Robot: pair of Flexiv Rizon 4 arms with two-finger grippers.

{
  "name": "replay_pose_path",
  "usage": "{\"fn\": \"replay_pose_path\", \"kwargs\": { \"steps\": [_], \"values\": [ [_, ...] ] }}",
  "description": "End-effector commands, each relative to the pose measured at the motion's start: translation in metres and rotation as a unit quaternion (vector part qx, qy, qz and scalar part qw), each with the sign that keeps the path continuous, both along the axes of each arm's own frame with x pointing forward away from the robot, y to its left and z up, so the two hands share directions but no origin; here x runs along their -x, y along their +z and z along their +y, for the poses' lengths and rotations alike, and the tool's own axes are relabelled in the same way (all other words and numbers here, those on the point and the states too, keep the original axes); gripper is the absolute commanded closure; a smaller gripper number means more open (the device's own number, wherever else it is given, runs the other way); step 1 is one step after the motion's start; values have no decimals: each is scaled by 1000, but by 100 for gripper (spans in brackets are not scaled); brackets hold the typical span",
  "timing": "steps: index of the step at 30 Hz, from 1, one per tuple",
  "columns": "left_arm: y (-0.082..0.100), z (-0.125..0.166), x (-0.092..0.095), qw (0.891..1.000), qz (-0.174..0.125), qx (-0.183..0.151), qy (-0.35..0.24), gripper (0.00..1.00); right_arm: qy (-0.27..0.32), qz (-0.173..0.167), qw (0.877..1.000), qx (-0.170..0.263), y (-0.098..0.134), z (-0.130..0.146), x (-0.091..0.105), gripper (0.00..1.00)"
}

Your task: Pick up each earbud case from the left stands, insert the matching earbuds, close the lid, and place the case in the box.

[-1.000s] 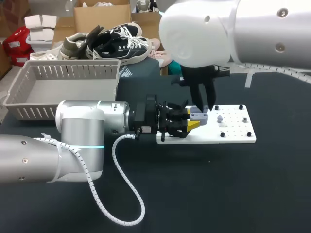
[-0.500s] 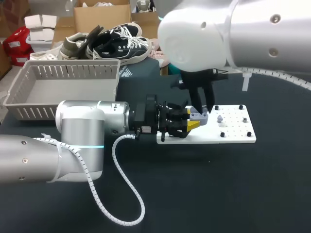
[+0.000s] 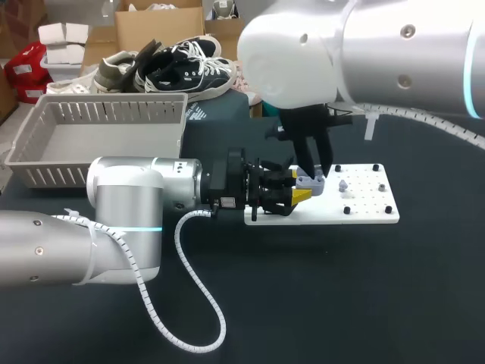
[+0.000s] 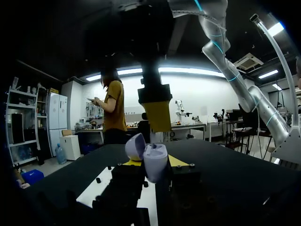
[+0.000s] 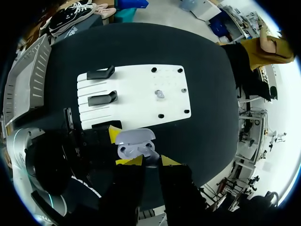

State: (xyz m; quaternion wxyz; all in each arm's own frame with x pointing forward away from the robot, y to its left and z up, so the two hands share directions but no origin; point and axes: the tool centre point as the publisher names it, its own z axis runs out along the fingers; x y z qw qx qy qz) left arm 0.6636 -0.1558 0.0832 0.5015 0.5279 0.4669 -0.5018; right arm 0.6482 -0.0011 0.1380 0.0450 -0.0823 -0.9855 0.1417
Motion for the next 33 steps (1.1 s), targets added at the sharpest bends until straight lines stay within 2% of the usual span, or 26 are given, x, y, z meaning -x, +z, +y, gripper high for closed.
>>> {"fn": "replay_pose_path", "kwargs": {
  "steps": [1, 33],
  "values": [
    [-1, -1, 0, 1000, -1, 0, 1, 100, -1, 6, 1000, 2, 0, 3, -3, 100],
    [-1, -1, 0, 1000, -1, 0, 1, 100, -23, 31, 999, 23, -15, -5, -3, 100]
  ]
}}
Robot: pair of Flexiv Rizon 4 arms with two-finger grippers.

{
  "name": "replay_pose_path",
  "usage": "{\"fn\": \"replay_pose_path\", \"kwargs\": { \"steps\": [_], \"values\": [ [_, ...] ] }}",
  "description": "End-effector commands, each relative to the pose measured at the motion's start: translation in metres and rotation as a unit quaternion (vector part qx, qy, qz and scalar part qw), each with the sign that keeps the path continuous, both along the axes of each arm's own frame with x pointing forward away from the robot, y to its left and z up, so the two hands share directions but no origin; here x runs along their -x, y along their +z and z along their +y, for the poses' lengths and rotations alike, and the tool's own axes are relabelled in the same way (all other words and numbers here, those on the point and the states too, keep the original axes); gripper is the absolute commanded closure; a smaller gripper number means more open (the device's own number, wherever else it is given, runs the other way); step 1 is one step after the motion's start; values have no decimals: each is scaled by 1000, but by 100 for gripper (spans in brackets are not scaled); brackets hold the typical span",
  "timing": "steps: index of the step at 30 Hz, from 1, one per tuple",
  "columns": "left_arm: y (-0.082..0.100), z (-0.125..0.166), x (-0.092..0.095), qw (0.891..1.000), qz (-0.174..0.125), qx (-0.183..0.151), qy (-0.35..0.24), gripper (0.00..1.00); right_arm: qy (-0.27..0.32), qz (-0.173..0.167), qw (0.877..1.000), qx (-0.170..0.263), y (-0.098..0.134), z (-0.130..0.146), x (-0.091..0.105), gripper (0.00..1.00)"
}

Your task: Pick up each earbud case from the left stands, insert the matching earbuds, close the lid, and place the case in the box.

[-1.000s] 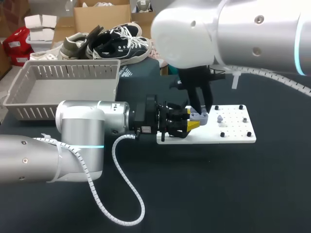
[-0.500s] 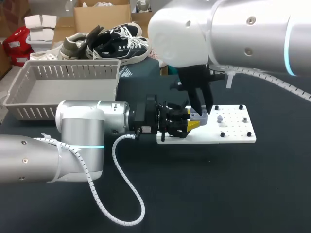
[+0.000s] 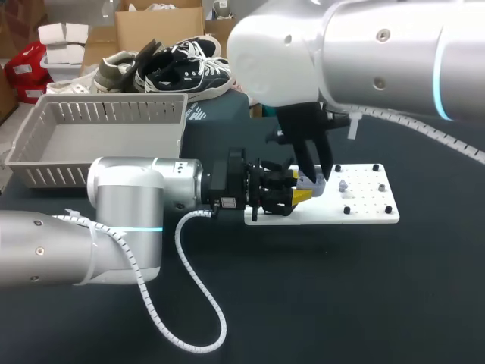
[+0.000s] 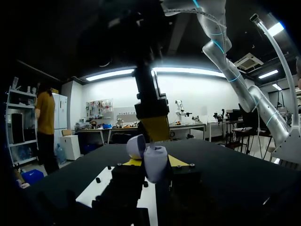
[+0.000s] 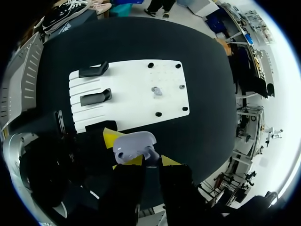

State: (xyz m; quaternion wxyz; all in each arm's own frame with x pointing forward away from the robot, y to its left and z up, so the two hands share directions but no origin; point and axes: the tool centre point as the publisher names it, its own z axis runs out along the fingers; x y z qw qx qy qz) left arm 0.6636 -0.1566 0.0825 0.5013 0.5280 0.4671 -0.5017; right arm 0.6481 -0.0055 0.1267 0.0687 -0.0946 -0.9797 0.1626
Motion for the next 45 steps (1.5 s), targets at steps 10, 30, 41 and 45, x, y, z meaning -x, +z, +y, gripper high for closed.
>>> {"fn": "replay_pose_path", "kwargs": {
  "steps": [10, 30, 41, 45],
  "values": [
    [0, 0, 0, 1000, -1, 1, 1, 100, -10, 6, 1000, -1, -3, -1, -3, 65],
    [0, 0, 0, 1000, -1, 1, 1, 100, -5, -8, 999, -34, 20, 4, 8, 64],
    [0, 0, 0, 1000, -1, 1, 1, 100, -3, -3, 998, -61, 22, 10, 19, 68],
    [0, 0, 0, 1000, -1, 1, 1, 100, -13, -6, 997, -73, 18, 11, 20, 71]
  ]
}}
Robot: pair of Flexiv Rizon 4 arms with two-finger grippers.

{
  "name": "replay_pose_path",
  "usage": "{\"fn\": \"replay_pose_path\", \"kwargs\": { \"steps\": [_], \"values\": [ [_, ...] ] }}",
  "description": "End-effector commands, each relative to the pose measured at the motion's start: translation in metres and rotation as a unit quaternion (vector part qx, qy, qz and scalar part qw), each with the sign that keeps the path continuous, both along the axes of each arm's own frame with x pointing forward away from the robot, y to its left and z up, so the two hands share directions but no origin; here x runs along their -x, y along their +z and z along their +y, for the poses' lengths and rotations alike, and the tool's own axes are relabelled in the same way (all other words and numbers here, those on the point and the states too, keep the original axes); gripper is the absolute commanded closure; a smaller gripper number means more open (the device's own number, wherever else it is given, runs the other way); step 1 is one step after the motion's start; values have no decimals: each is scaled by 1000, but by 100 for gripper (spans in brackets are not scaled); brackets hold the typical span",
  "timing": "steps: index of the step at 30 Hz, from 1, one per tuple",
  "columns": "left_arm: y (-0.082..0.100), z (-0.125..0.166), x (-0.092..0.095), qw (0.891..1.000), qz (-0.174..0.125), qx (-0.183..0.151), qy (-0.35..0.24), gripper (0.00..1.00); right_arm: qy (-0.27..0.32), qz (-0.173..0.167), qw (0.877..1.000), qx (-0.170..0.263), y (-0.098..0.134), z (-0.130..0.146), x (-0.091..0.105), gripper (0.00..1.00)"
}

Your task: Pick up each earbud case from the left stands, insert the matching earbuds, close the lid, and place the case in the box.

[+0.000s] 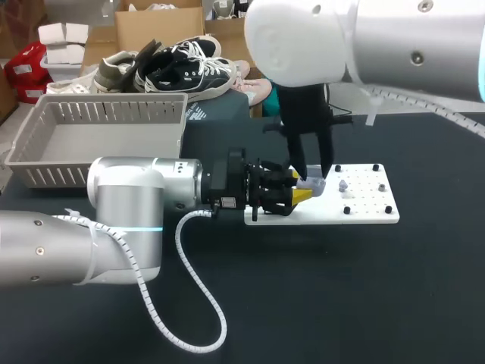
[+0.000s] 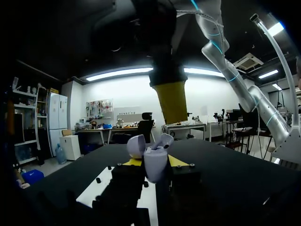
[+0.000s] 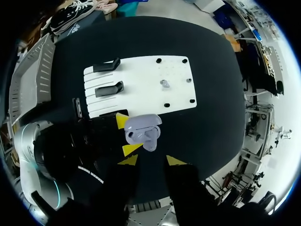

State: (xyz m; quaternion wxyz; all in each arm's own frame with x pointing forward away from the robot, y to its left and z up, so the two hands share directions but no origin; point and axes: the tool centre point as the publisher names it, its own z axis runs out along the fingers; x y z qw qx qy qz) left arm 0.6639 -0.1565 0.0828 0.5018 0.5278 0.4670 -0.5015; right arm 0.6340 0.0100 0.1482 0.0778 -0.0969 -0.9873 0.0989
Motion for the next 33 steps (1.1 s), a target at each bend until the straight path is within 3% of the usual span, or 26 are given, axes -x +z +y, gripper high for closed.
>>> {"fn": "replay_pose_path", "kwargs": {
  "steps": [1, 4, 9, 16, 21, 33],
  "values": [
    [0, 0, 0, 1000, 0, 0, 0, 100, -9, -9, 1000, -12, -4, -5, 6, 72],
    [0, 0, 0, 1000, 0, 0, 0, 100, -19, -15, 1000, -13, -6, -4, 6, 76],
    [0, 0, 0, 1000, 0, 0, 0, 100, -24, -14, 999, -17, -9, -5, 7, 66],
    [0, 0, 0, 1000, 0, 0, 0, 100, -6, -14, 999, -36, -1, 3, 16, 67],
    [0, 0, 0, 1000, 0, 0, 0, 100, 1, -1, 1000, -27, -6, 2, 24, 66],
    [0, 0, 0, 1000, 0, 0, 0, 100, -11, 3, 1000, -12, -23, -9, 18, 62]
  ]
}}
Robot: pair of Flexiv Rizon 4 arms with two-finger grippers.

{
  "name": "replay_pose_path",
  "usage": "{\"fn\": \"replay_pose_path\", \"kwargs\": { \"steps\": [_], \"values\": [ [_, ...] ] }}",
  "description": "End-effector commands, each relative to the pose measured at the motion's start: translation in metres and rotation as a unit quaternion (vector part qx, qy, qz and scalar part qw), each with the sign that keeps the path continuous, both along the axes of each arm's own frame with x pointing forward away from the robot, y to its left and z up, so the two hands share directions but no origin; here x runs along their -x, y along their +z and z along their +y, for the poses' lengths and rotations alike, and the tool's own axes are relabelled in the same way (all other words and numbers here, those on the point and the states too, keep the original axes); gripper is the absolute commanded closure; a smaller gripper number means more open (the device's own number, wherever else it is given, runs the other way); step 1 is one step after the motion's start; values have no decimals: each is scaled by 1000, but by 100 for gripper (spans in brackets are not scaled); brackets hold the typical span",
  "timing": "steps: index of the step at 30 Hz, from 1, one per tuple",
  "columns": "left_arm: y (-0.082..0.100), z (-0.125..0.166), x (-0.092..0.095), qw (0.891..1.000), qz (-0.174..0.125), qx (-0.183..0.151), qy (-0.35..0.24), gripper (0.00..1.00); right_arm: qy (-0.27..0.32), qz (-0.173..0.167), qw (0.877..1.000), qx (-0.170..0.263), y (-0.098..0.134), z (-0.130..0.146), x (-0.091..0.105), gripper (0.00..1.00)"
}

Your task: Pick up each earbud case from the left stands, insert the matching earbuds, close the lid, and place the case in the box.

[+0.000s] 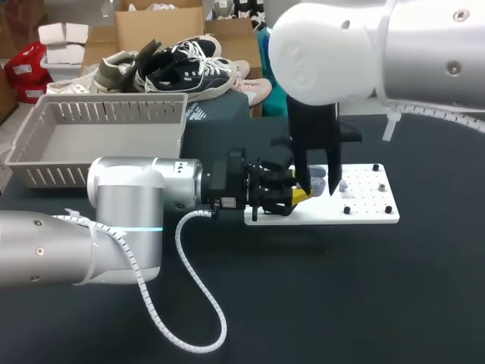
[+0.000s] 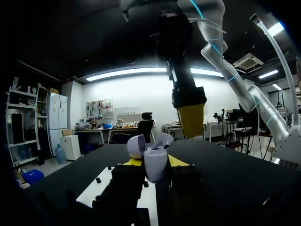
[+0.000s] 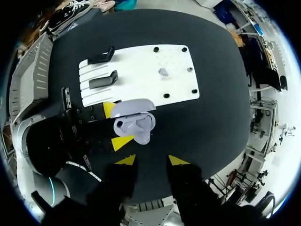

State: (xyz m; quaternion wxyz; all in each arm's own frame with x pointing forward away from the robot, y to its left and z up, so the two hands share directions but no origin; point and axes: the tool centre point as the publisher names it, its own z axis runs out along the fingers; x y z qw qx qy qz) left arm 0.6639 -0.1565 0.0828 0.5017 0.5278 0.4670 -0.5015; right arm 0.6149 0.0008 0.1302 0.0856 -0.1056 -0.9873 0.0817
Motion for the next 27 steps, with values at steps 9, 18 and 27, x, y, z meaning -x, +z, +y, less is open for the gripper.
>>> {"fn": "replay_pose_path", "kwargs": {
  "steps": [9, 18, 27],
  "values": [
    [0, 0, 0, 1000, 0, 0, 0, 100, -5, -7, 1000, 13, -7, -4, -6, 63],
    [0, 0, 0, 1000, 0, 0, 0, 100, -8, -15, 1000, 23, -3, -8, -11, 62],
    [0, 0, 0, 1000, 0, 0, 0, 100, -8, -21, 999, 28, 0, -9, -15, 61]
  ]
}}
